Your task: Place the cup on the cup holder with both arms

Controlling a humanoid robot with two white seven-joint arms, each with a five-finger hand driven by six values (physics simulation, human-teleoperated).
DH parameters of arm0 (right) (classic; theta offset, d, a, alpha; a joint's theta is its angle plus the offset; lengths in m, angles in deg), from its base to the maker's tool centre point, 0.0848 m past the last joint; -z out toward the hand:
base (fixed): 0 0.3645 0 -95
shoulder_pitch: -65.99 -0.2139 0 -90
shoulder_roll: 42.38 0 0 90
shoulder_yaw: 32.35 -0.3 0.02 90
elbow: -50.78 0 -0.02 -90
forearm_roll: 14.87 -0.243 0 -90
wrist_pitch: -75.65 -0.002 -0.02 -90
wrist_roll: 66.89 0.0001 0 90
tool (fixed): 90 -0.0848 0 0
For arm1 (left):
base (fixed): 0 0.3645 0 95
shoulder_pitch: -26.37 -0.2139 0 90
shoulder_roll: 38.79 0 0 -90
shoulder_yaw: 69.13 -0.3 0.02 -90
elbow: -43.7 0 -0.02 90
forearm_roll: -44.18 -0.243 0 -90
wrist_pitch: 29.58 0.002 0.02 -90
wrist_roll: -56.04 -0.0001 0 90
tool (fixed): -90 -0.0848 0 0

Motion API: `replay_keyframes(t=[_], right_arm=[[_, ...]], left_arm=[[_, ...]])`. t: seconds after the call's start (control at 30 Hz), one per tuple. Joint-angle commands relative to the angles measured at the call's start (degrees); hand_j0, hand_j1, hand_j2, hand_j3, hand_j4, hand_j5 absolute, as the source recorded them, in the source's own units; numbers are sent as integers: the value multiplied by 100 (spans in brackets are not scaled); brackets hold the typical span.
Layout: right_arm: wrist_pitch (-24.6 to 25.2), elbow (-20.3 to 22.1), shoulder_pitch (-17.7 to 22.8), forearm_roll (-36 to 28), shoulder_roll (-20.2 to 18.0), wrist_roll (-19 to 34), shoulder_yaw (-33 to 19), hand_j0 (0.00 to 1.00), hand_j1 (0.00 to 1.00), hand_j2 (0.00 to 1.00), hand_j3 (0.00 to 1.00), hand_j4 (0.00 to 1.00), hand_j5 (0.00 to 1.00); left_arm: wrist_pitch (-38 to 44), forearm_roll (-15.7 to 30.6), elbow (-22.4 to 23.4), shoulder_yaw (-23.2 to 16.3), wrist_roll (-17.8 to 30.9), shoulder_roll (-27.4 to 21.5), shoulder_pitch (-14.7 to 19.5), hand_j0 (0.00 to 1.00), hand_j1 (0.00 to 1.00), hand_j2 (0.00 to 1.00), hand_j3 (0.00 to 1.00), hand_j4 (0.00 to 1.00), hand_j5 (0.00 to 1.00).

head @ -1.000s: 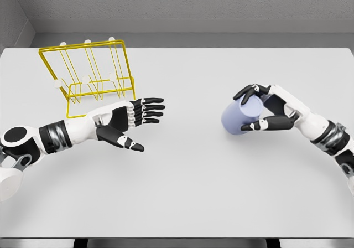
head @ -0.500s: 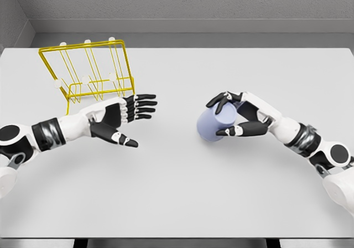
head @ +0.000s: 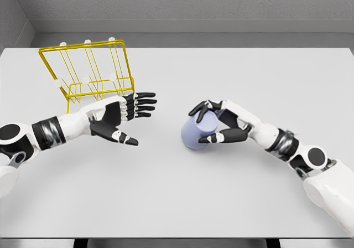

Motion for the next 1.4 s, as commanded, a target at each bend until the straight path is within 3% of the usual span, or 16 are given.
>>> replay_keyframes(t=[0.0,0.17,0.23,0.3,0.33,0.37,0.47,0.9,0.97,1.03,1.17,1.3,1.37], right_arm=[[1,-29,0,6,64,-4,5,41,41,41,41,41,41],[1,-55,-35,6,117,-4,5,41,41,41,41,41,41],[1,-108,-61,15,161,-4,5,41,41,41,41,41,41],[1,-108,-79,15,161,-4,5,45,45,45,45,45,45],[-8,-108,-79,93,187,-4,5,54,54,54,54,54,54],[-17,-117,-79,173,196,-4,5,72,72,72,72,72,72],[-34,-169,-79,252,240,-4,5,99,99,99,99,99,99],[-52,-152,-281,243,144,-4,-74,100,100,100,100,100,100],[-43,-143,-308,243,-173,-4,-83,100,100,100,100,100,100],[-43,-108,-387,252,-603,-4,-83,100,100,100,100,100,100],[-61,-99,-791,252,-1464,-4,-83,100,100,100,100,100,100],[-61,-99,-1292,269,-1790,-4,-74,100,100,100,100,100,100],[-61,-99,-1441,717,-1790,-4,-65,100,100,100,100,100,100]], left_arm=[[-1,37,2,2,1,-3,9,100,100,100,100,100,100],[-10,37,108,-7,1,32,-70,100,100,100,100,100,100],[-36,-332,160,11,1,287,-106,100,100,100,100,100,100],[-703,-499,213,72,1,410,-211,100,100,100,100,100,100],[-1081,-754,205,72,1,498,-281,100,100,100,100,100,100],[-1170,-807,205,90,1,507,-352,100,100,100,100,100,100],[-1714,-1106,196,81,1,525,-431,100,100,100,100,100,100],[-1838,-1159,539,99,1,841,-501,100,100,100,100,100,100],[-1829,-1194,670,99,1,981,-484,100,100,100,100,100,100],[-1873,-1853,846,371,1,1333,-483,100,100,100,100,100,100],[-1891,-2134,943,389,1,1588,-492,100,100,100,100,100,100],[-1934,-2161,1320,389,1,1896,-457,100,100,100,100,100,100],[-1934,-2380,1531,424,1,2063,-422,100,100,100,100,100,100]])
